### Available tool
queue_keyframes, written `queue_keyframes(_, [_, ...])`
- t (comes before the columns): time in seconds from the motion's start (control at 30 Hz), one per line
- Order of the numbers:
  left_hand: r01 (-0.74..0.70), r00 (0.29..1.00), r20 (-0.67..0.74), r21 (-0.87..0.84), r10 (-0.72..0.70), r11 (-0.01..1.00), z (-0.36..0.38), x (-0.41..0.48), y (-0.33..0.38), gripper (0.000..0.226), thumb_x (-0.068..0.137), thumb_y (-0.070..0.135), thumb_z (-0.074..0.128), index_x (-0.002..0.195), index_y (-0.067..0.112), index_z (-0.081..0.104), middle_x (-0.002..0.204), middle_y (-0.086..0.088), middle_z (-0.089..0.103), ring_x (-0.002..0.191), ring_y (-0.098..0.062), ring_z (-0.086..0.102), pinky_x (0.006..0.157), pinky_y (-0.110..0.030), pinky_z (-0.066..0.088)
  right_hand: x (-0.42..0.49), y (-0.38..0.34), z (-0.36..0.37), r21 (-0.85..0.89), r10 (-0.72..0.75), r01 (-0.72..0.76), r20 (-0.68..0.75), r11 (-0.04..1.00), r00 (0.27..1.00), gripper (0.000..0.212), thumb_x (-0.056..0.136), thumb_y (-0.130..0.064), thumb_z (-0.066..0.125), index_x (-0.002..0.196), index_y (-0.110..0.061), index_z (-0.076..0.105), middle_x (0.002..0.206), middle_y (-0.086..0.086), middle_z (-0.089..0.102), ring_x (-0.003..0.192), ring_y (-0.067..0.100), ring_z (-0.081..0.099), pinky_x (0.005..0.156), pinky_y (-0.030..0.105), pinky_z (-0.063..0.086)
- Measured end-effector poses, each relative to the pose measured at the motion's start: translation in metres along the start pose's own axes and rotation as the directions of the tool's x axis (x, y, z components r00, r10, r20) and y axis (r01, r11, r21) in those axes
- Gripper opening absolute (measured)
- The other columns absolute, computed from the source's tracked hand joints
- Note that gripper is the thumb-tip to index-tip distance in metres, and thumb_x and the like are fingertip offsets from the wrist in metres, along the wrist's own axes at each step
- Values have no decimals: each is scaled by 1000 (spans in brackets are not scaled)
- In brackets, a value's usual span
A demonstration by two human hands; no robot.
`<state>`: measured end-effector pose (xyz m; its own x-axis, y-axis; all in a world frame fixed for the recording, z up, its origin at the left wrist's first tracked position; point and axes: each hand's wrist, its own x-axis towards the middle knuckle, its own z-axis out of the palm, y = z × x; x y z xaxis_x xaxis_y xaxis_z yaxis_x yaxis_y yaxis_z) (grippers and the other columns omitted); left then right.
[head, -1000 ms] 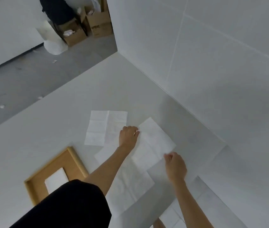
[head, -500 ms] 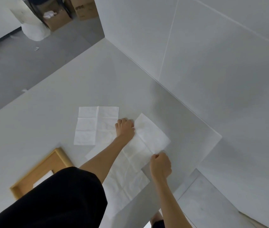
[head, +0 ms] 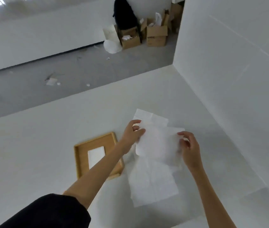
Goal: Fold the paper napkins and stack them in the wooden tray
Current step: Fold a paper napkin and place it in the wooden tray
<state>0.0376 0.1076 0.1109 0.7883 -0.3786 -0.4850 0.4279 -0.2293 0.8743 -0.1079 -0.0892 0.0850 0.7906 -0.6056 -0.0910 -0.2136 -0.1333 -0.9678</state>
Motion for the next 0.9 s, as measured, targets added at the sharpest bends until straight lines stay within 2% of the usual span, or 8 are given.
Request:
queue_keyframes(0.1, [-121,984,-136,-36,115,992,-72,-63,16,43,94,6,64,126,34,59,113,-9,65,97,-25,67,79,-36,61,0,-53,47,4,-131,133,222,991,966,45,96,11,45,105,-25,71,96,8,69,63,-7,55,58,6,45])
queue_keyframes(0.23, [-246,918,-308,48,249,968,-154,-141,31,32,96,8,60,114,33,71,130,-1,63,116,-29,62,98,-42,56,-15,-127,123,62,-269,271,450,961,851,48,99,9,44,118,-27,70,125,-15,68,112,-14,56,94,2,37])
queue_keyframes(0.33, [-323,872,-385,11,302,946,-198,-185,43,34,98,7,60,118,33,70,135,-4,62,120,-32,61,102,-54,52,-32,-169,166,128,-352,337,521,933,778,49,103,1,45,120,-40,66,125,-36,62,122,-15,50,103,5,34])
queue_keyframes(0.5, [-463,801,-429,-3,417,886,-249,-228,57,43,98,9,62,123,44,69,136,-1,64,121,-29,63,99,-46,56,-55,-208,201,269,-423,328,537,906,730,36,104,-19,53,126,-45,66,131,-36,59,124,-8,53,103,19,43])
queue_keyframes(0.57, [-494,792,-426,-26,437,869,-260,-235,59,46,98,7,62,126,43,68,134,0,67,119,-27,65,95,-42,58,-61,-220,206,306,-429,306,537,901,727,31,102,-28,57,124,-47,66,128,-35,61,118,-5,58,95,18,52])
queue_keyframes(0.7, [-531,777,-439,-70,452,845,-267,-235,57,50,98,1,59,124,43,69,137,-2,65,119,-27,66,94,-41,58,-65,-235,208,308,-452,334,522,891,723,35,101,-25,59,120,-53,67,114,-38,65,98,-9,64,76,11,54])
queue_keyframes(0.8, [-535,784,-419,-80,458,841,-263,-230,53,52,99,0,57,125,44,68,139,-2,64,122,-25,64,98,-42,57,-60,-237,208,287,-416,303,558,909,718,35,100,-28,60,127,-51,63,116,-33,67,97,0,67,80,19,58])
queue_keyframes(0.9, [-560,779,-392,-82,490,825,-257,-224,58,47,100,8,59,135,39,62,134,5,68,118,-16,67,89,-26,57,-54,-241,210,279,-417,311,554,908,721,47,97,-24,66,134,-51,57,126,-25,65,94,2,68,81,23,58])
